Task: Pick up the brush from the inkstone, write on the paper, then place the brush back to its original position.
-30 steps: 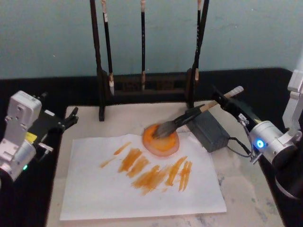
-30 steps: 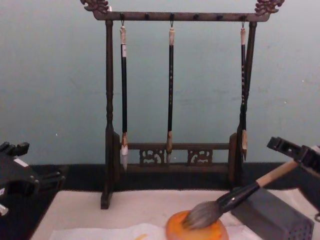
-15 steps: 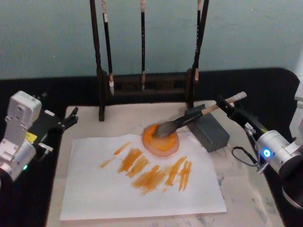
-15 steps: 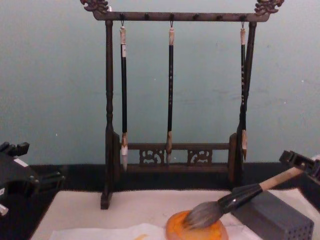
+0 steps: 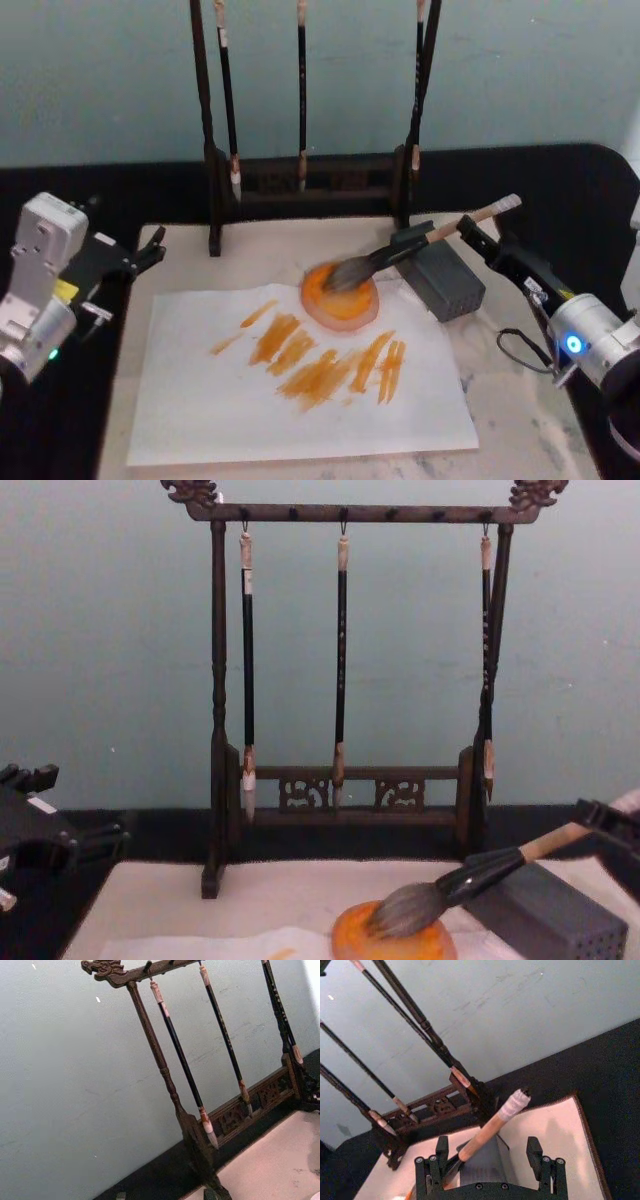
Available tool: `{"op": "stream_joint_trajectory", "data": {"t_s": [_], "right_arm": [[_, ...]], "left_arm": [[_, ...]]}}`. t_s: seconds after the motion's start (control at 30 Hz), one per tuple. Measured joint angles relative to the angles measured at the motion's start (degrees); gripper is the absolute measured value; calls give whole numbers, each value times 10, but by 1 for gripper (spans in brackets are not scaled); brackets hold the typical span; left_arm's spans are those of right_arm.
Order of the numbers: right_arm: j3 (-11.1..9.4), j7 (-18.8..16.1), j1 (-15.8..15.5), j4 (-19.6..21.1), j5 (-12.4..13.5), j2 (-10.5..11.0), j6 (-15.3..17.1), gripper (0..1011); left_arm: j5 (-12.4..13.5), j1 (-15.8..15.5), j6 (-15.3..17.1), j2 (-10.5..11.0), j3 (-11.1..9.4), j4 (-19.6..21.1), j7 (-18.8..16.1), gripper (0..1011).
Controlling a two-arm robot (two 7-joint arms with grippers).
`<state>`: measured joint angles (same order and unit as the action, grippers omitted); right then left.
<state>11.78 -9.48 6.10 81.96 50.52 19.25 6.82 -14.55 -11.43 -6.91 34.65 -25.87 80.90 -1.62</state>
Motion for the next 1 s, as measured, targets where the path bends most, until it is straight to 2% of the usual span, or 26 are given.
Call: {"op": "stream_joint_trajectory", "data": {"t_s": [0.23,0.37,0.4,0.47,0.5,0.53,0.57,0.6,0.63,0.7,0.73,0.77,0.8,0.83,0.87,0.97,1.0], "right_arm": [[3,2,-34,32,-12,18,-9,1000],[9,1,-52,46,-45,28,-34,1000],[12,0,-57,50,-64,31,-47,1000],[16,0,-61,52,-86,33,-62,1000],[21,1,-63,53,-108,34,-76,1000],[21,1,-63,53,-108,34,-76,1000],[27,4,-64,53,-130,35,-91,1000],[30,6,-64,53,-143,35,-98,1000],[36,11,-63,51,-168,35,-112,1000],[43,18,-61,47,-195,35,-124,1000],[49,26,-58,43,-219,35,-133,1000],[49,26,-58,43,-219,35,-133,1000],[58,41,-51,32,-260,33,-148,1000],[58,41,-51,32,-260,33,-148,1000],[64,50,-47,24,-286,32,-157,1000],[72,64,-39,11,-324,28,-168,1000],[73,66,-38,8,-329,27,-169,1000]], "left_arm": [[0,0,0,0,0,0,0,1001],[0,0,0,0,0,0,0,1001],[0,0,0,0,0,0,0,1001],[0,0,0,0,0,0,0,1001],[0,0,0,0,0,0,0,1001],[0,0,0,0,0,0,0,1001],[0,0,0,0,0,0,0,1001],[0,0,0,0,0,0,0,1001],[0,0,0,0,0,0,0,1001],[0,0,0,0,0,0,0,1001],[0,0,0,0,0,0,0,1001],[0,0,0,0,0,0,0,1001],[0,0,0,0,0,0,0,1001],[0,0,0,0,0,0,0,1001],[0,0,0,0,0,0,0,1001],[0,0,0,0,0,0,0,1001],[0,0,0,0,0,0,0,1001]]}}
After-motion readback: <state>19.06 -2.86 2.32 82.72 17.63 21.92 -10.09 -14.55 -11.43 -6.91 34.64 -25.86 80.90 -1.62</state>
